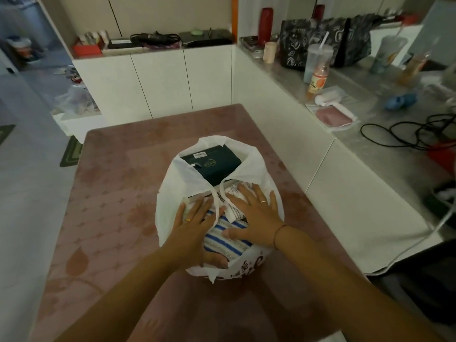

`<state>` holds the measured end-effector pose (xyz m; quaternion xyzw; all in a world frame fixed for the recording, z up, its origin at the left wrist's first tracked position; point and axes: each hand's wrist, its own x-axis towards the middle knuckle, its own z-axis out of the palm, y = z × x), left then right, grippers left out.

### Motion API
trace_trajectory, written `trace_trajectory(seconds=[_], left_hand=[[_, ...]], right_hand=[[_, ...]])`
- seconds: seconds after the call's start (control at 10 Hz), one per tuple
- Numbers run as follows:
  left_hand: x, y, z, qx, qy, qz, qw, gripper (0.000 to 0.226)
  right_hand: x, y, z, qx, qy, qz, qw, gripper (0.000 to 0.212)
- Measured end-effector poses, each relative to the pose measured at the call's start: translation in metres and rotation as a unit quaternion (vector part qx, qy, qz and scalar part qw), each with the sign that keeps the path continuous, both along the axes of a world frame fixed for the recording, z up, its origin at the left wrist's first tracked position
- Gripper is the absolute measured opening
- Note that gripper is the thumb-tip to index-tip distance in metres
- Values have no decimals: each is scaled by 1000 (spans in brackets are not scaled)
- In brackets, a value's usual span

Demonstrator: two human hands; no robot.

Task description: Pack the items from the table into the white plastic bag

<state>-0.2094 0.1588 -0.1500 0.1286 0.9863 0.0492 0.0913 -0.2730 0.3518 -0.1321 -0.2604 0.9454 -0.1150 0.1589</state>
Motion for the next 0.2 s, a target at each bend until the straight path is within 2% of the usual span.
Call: trace_trajectory(seconds=[0.1,0.2], left_hand=[[4,3,11,1,-13,2,1000,121],[28,4,24,104,-54,82,990,119]], right_hand=[[0,-1,11,8,-6,-1,1000,94],[16,13,36,26,-8,-1,1000,87]])
